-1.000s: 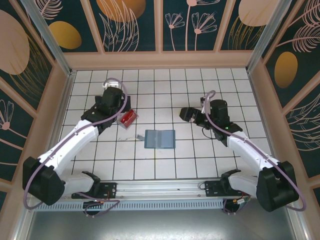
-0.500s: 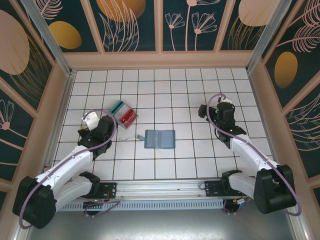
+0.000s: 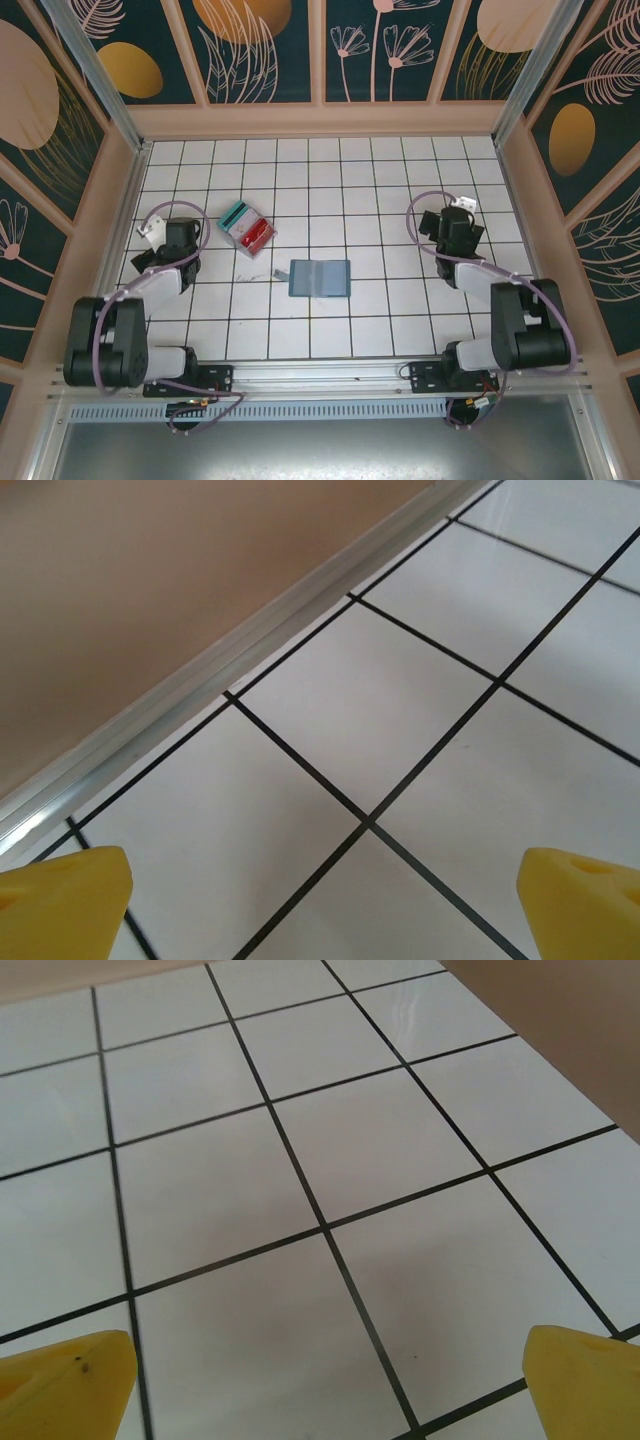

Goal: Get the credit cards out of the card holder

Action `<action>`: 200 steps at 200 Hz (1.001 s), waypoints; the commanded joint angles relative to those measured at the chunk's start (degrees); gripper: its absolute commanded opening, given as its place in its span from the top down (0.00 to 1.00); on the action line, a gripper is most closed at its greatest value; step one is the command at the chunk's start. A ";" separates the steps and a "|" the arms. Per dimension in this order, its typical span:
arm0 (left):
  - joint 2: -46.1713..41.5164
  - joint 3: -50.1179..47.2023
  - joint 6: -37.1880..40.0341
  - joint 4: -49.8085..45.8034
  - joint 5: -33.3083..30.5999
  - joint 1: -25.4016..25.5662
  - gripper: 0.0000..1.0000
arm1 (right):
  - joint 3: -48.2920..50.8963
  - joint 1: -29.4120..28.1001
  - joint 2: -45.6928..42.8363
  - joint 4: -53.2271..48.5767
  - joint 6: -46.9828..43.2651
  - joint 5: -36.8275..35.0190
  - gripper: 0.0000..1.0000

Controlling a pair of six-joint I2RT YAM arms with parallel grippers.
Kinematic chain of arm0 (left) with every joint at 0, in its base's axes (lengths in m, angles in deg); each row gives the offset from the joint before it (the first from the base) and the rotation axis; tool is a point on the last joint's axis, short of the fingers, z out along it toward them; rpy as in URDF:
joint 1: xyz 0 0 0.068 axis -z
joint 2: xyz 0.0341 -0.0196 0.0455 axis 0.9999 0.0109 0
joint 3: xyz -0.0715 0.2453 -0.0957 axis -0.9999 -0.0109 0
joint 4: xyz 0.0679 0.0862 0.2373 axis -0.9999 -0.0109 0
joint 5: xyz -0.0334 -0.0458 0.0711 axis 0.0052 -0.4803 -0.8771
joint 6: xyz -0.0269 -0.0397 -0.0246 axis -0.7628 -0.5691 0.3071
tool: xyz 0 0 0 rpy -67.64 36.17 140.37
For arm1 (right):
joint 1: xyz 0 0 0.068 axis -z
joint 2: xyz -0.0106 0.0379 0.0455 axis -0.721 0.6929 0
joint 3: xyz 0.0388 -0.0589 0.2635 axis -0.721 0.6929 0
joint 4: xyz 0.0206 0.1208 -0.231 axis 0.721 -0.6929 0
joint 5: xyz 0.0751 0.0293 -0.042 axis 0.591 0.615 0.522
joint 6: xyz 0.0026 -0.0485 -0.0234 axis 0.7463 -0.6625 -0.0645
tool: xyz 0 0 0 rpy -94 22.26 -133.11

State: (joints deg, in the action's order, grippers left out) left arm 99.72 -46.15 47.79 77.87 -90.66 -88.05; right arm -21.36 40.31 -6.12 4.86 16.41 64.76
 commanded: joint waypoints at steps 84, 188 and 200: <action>4.64 -8.84 13.42 46.26 14.64 -1.76 0.01 | 6.62 7.93 6.38 30.40 -4.46 18.42 0.01; 8.20 -16.48 19.69 64.12 29.44 -1.76 0.01 | 14.56 7.92 7.72 44.97 -6.13 22.22 0.01; 8.36 -16.56 19.81 64.79 29.42 -1.74 0.01 | 14.56 7.89 7.71 44.98 -6.13 22.15 0.01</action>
State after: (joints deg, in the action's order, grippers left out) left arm 108.06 -62.69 66.17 137.74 -63.47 -89.39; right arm -6.78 47.99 1.40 46.22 11.01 85.76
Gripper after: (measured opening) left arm 0.987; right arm 0.987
